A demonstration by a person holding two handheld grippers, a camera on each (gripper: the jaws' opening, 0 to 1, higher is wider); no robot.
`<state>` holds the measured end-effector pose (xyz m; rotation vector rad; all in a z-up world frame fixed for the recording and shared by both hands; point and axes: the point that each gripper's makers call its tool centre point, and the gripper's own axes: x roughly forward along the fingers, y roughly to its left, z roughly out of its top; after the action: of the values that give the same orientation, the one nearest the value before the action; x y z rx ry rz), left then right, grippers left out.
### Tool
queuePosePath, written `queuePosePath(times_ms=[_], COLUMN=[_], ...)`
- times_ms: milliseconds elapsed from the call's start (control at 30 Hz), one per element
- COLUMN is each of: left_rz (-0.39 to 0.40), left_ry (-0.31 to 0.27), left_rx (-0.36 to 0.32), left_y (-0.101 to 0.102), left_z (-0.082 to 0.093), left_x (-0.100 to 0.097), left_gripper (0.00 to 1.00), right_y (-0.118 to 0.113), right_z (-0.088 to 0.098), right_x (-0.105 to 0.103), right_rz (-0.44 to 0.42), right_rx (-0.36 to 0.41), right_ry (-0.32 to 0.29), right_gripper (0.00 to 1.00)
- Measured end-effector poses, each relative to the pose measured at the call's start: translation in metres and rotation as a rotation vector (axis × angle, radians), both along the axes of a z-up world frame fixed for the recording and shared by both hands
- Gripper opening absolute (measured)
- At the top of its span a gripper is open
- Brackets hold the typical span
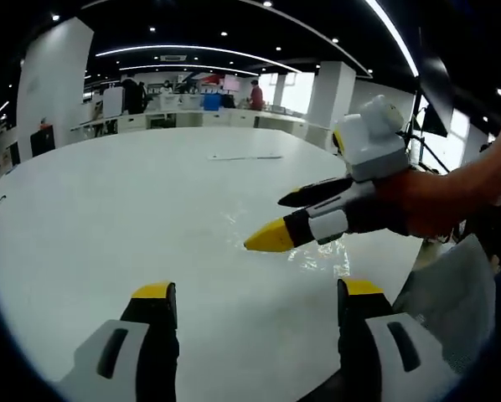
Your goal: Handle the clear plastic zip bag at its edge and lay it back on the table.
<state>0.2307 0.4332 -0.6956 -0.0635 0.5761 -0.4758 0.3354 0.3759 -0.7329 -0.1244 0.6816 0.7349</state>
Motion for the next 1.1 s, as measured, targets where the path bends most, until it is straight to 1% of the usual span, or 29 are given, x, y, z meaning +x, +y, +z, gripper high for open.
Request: queuePosePath(times_ms=[233, 300, 333, 433, 467, 533, 700, 833, 967, 1033, 1100], left_rz=[0.004, 0.005, 0.006, 0.009, 0.010, 0.013, 0.017, 0.022, 0.024, 0.027, 0.031], left_ry=[0.004, 0.003, 0.003, 0.005, 0.007, 0.008, 0.010, 0.011, 0.011, 0.011, 0.012], left_rx=[-0.001, -0.002, -0.002, -0.003, -0.003, -0.004, -0.007, -0.012, -0.014, -0.017, -0.020], left_y=[0.001, 0.001, 0.002, 0.002, 0.002, 0.003, 0.004, 0.005, 0.005, 0.005, 0.006], left_z=[0.000, 0.000, 0.000, 0.000, 0.000, -0.001, -0.002, -0.002, -0.002, -0.001, 0.000], left_x=[0.001, 0.001, 0.001, 0.001, 0.001, 0.002, 0.003, 0.004, 0.004, 0.004, 0.004], left_gripper=[0.77, 0.77, 0.77, 0.77, 0.77, 0.77, 0.77, 0.77, 0.76, 0.76, 0.76], right_y=[0.013, 0.016, 0.017, 0.019, 0.020, 0.022, 0.028, 0.030, 0.032, 0.031, 0.033], right_z=[-0.005, -0.010, -0.009, -0.009, -0.010, -0.010, -0.018, -0.018, -0.023, -0.027, -0.030], right_x=[0.023, 0.031, 0.029, 0.032, 0.037, 0.036, 0.046, 0.045, 0.047, 0.048, 0.051], right_rz=[-0.006, -0.002, -0.001, -0.010, -0.009, -0.004, 0.001, 0.004, 0.005, 0.005, -0.001], right_rx=[-0.011, -0.014, -0.013, -0.009, -0.008, -0.011, -0.019, -0.022, -0.041, -0.067, -0.061], right_ry=[0.003, 0.003, 0.003, 0.008, 0.007, 0.008, 0.016, 0.018, 0.022, 0.014, 0.019], right_gripper=[0.77, 0.77, 0.77, 0.76, 0.76, 0.76, 0.75, 0.75, 0.75, 0.75, 0.75])
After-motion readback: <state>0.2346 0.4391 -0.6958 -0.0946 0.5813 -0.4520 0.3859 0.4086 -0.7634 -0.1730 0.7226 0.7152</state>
